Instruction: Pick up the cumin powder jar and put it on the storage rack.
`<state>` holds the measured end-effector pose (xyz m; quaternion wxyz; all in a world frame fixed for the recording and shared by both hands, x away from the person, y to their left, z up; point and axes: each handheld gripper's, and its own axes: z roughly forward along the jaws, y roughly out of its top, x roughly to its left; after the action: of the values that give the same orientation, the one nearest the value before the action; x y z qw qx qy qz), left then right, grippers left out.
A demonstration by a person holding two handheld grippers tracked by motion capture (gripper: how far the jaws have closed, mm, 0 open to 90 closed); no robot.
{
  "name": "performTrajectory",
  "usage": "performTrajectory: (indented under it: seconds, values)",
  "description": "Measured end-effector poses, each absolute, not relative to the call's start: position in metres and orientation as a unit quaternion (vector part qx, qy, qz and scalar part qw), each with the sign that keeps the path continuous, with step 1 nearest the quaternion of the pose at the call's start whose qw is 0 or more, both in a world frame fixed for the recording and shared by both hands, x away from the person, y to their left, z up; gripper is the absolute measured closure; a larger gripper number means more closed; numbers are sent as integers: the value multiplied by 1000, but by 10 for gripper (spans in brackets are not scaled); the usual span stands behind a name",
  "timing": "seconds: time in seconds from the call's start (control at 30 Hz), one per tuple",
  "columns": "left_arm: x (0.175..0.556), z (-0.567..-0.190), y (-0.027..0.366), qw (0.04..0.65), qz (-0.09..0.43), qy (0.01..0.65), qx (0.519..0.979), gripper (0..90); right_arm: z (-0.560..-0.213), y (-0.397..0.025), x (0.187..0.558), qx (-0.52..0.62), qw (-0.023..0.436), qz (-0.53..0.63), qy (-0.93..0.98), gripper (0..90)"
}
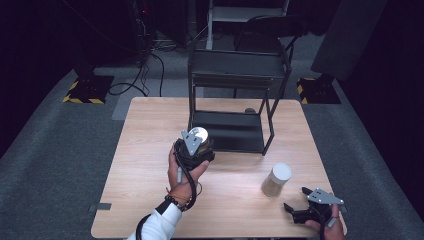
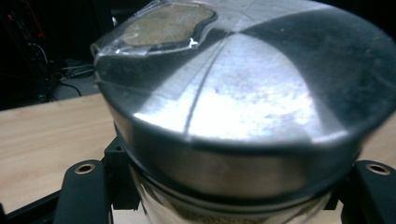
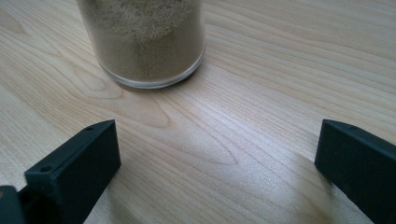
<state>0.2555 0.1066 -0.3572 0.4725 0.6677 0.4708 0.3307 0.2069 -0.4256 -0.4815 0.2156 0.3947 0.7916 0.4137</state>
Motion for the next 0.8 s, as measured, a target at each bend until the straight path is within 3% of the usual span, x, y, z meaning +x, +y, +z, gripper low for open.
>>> performTrajectory:
  seconds: [0.8]
  values:
    - [302,-285,105,486,344,457,661,305,-481,-425,207,396,216,413,791,0]
